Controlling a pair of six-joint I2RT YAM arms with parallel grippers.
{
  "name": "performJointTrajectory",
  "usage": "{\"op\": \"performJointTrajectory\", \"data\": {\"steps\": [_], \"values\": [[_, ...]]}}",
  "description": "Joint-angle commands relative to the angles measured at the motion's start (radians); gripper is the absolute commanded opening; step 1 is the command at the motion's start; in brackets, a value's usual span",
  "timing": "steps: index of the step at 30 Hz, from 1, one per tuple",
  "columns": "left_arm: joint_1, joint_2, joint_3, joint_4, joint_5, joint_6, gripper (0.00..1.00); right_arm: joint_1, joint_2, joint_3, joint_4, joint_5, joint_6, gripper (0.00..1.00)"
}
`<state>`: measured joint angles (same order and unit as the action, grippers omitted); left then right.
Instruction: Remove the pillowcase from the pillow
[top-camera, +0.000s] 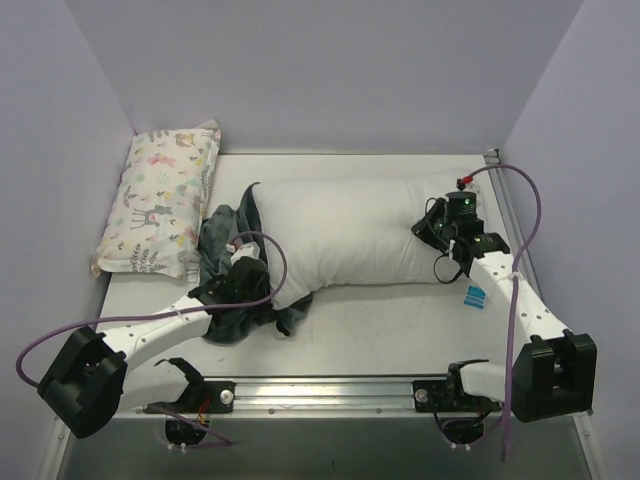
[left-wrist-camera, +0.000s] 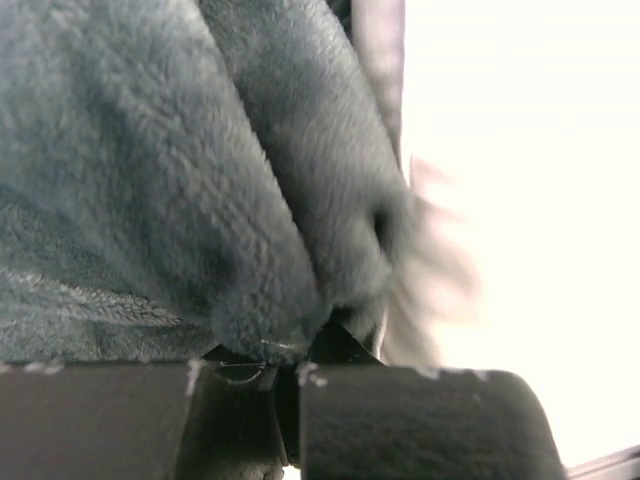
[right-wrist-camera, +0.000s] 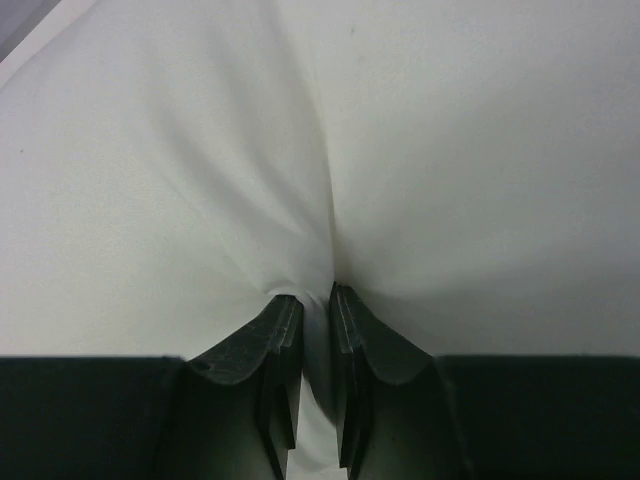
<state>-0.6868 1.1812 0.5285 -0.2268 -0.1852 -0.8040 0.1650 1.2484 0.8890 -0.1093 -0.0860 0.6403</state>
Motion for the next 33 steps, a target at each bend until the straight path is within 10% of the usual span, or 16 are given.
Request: {"op": "performJointTrajectory", "data": {"steps": [1, 6, 10, 17, 33], "values": [[-0.013, -0.063, 0.059, -0.032, 0.021, 0.012, 0.00, -0.022, -0.050, -0.032, -0.046, -0.007, -0.047, 0.18], [-0.013, -0.168, 0.136, -0.161, -0.031, 0.054, 0.15, -0.025, -0.109, 0.033, -0.137, -0.023, -0.102, 0.69], [-0.011, -0.236, 0.249, -0.307, -0.088, 0.100, 0.48, -0.025, -0.156, 0.083, -0.193, -0.055, -0.137, 0.98], [-0.010, -0.299, 0.422, -0.424, -0.132, 0.207, 0.74, -0.015, -0.268, 0.096, -0.247, -0.093, -0.127, 1.00], [-0.011, -0.480, 0.406, -0.471, -0.109, 0.258, 0.76, 0.034, -0.498, -0.012, -0.322, -0.101, -0.119, 1.00]]}}
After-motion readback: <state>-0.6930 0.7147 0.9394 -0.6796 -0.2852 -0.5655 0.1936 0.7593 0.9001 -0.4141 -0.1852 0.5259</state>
